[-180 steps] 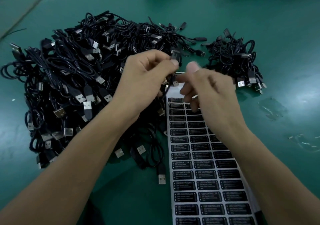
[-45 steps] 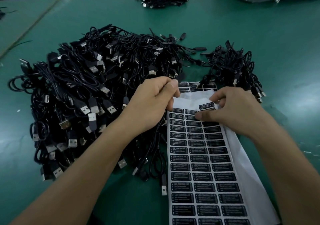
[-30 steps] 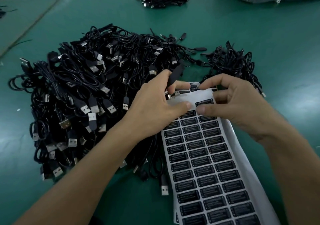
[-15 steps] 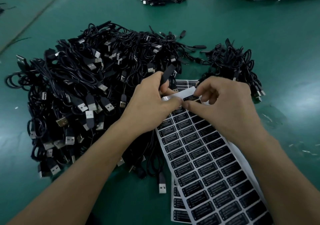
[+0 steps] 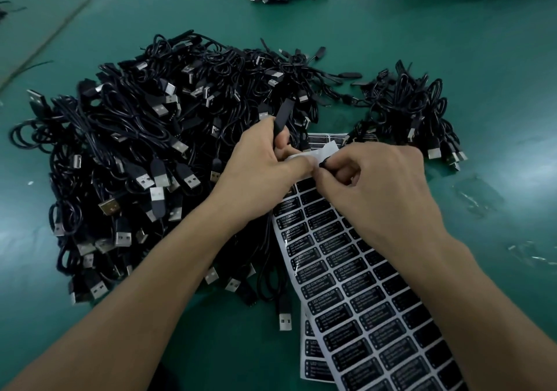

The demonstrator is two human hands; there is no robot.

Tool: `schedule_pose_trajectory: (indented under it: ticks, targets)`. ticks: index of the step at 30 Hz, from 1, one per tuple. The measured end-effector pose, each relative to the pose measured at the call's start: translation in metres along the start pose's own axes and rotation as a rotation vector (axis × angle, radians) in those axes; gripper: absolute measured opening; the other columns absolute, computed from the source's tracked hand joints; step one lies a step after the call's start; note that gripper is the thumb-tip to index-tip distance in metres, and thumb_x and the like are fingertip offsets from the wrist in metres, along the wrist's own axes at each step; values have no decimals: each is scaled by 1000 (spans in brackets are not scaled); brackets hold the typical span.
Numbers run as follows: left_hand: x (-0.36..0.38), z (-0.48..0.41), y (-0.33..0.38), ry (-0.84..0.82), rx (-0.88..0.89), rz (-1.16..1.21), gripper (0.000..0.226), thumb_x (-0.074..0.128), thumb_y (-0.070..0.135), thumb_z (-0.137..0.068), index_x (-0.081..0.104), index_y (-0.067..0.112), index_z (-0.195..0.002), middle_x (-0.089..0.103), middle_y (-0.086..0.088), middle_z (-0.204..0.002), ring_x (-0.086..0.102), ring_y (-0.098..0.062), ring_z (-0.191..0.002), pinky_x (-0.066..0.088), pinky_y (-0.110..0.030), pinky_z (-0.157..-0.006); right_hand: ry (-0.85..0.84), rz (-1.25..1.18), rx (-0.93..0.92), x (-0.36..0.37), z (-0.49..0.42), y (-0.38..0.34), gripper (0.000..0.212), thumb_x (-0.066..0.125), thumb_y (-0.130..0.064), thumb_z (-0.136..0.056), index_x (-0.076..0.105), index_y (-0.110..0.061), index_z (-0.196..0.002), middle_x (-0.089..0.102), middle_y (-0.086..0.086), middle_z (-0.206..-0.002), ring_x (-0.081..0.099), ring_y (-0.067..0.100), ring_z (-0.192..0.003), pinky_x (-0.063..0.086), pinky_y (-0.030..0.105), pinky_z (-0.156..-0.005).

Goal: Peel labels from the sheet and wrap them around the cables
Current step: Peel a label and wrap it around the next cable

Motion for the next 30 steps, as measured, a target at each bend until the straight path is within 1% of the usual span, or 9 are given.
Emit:
schedule_pose_trajectory:
  ticks: [4, 8, 11, 15, 21, 23, 26, 28, 30]
  targets:
    - [0, 1, 1, 34, 15, -15, 40, 70, 13, -80, 31, 20, -79, 37, 19, -48, 47, -23, -68, 53, -50, -77, 23, 0, 20, 2, 2, -3, 34, 68, -44, -91, 73, -15, -73, 64, -2, -61, 60, 19, -62, 53, 42, -63]
    - [1, 1, -1, 35, 8, -55, 45, 68, 3, -89, 29, 20, -78, 35, 18, -48, 40, -22, -69, 52, -61, -81, -36, -40, 55, 7, 2, -3, 38, 63, -41, -96, 68, -17, -66, 58, -3, -56, 55, 20, -56, 49, 40, -58]
    - [0, 0, -2, 31, 13, -51, 44, 69, 6, -88, 29, 21, -78, 33, 17, -50, 39, -23, -69, 46, -46, -71, -59, -50, 76, 8, 3, -2, 38, 62, -40, -97, 69, -17, -68, 57, -2, -55, 53, 20, -55, 49, 40, -57]
    - [0, 0, -3, 22, 24, -41, 43, 68, 6, -87, 29, 21, -77, 31, 17, -52, 36, -21, -66, 41, -41, -68, -85, -47, 82, 6, 3, -3, 36, 59, -32, -99, 69, -15, -69, 57, -1, -55, 51, 18, -55, 48, 41, -58]
    - [0, 0, -2, 13, 12, -19, 40, 66, 5, -86, 30, 21, -79, 30, 17, -53, 34, -20, -66, 44, -40, -76, -45, -61, 154, 2, 3, -1, 32, 57, -26, -93, 67, -9, -68, 63, 4, -61, 57, 23, -61, 53, 46, -61]
    - [-1, 0, 0, 12, 0, -9, 38, 68, 11, -79, 31, 21, -79, 36, 17, -55, 39, -20, -64, 48, -44, -76, -24, -88, 189, 0, 1, 1, 29, 59, -26, -92, 67, -14, -66, 63, 0, -59, 57, 18, -61, 52, 41, -60]
    - [-2, 2, 2, 5, -8, -73, 40, 71, 15, -69, 33, 20, -78, 70, 9, -72, 68, -25, -77, 56, -54, -82, 13, -173, 287, -6, -4, 10, 26, 60, -22, -88, 68, -16, -64, 66, 2, -60, 54, 10, -55, 46, 25, -53]
    - [-1, 4, 1, -2, 26, -192, 43, 75, 19, -66, 34, 21, -78, 74, 11, -87, 67, -11, -80, 58, -43, -76, 78, -194, 345, -13, -7, 20, 26, 58, -19, -88, 66, -6, -67, 67, 12, -64, 50, 11, -48, 43, 14, -49]
    - [1, 7, 2, 23, 79, -336, 46, 83, 24, -66, 39, 19, -79, 64, 14, -88, 55, 3, -68, 46, -19, -60, 167, -159, 381, -21, -9, 27, 27, 56, -18, -87, 64, 0, -69, 65, 18, -65, 46, 17, -44, 37, 11, -41]
Point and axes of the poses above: each hand's wrist, its own z-axis away from the middle knuckle, its own x-axis out of the palm, y = z × x, the point moved 1 cm from there along -z, towards the middle knuckle
